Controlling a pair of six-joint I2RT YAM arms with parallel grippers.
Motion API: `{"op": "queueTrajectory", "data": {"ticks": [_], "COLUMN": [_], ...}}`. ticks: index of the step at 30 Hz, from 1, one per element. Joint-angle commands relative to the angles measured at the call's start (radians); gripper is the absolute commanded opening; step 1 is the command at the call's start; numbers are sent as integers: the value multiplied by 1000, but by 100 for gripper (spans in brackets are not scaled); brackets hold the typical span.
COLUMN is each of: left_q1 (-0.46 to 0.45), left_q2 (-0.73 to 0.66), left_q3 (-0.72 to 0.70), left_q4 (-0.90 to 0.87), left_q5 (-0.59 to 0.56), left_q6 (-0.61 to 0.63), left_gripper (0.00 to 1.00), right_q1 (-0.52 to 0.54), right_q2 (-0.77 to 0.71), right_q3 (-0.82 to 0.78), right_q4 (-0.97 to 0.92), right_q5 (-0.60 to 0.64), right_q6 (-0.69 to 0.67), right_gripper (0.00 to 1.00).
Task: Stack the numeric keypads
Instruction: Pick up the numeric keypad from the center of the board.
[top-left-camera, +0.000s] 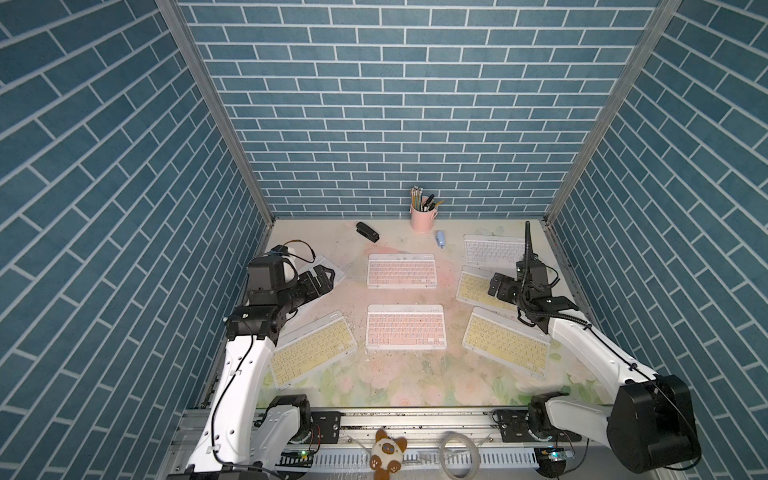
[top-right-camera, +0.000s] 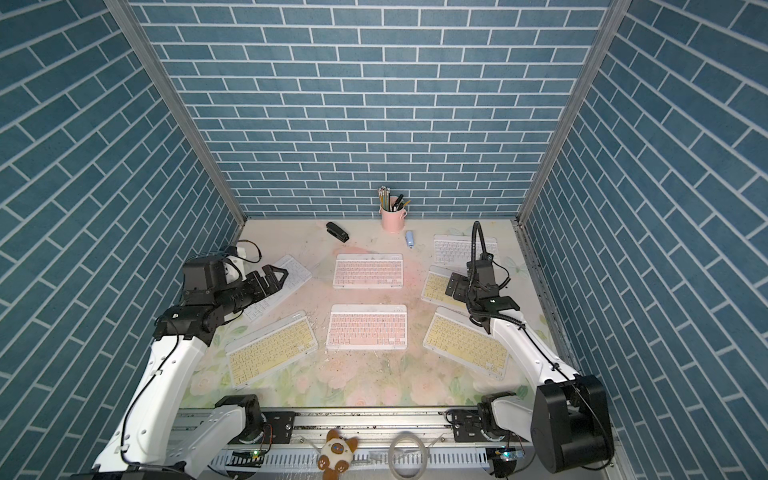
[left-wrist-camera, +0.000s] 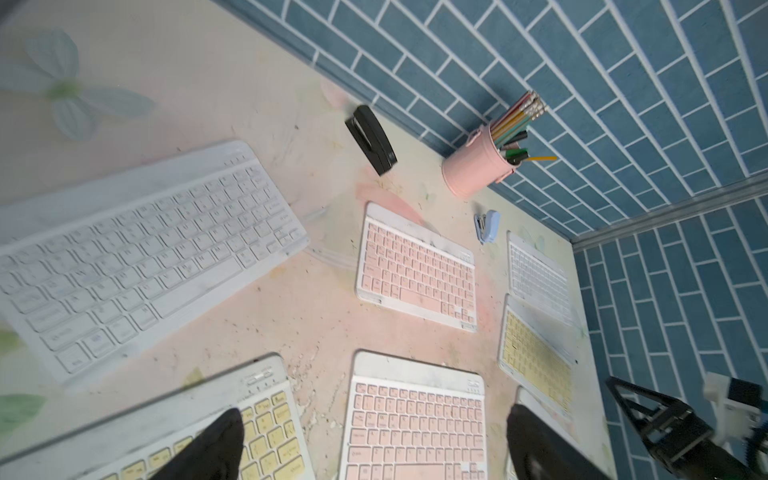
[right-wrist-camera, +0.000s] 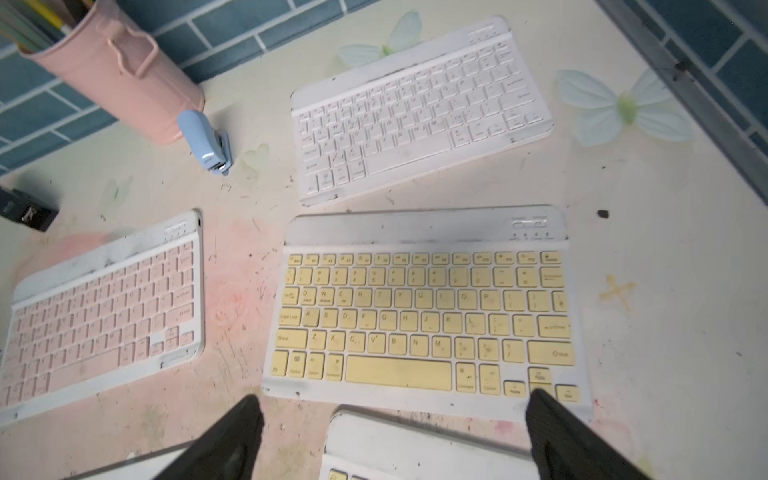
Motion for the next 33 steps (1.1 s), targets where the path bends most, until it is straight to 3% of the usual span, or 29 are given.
{"op": "queueTrajectory", "data": {"ticks": [1,6,9,18,29,33], "left_q1": [-37,-197,-248,-282,-291,-293], "left_q2": [64,58,78,199,381,464], "left_q3": [-47,-108,-163,-223,-169,-145], "left_q4": [-58,33,111,249,238,278], "left_q5": [121,93,106,147,81,105], "left_q6": [-87,-153,-211,-266,-219,-225], "left_gripper": [99,100,100,100,99,100], "right_q1": [66,157,188,195,201,204], "right_q2": [24,80,151,268,374,407], "right_q3": [17,3,31,30,66,69], "right_q4": [-64,1,16,208,297,321], "right_q5": [-7,-112,-172,-412,-528,-564], "right_q6": [40,84,82,108,94,95], "right_gripper": [99,99,99,99,99,99]}}
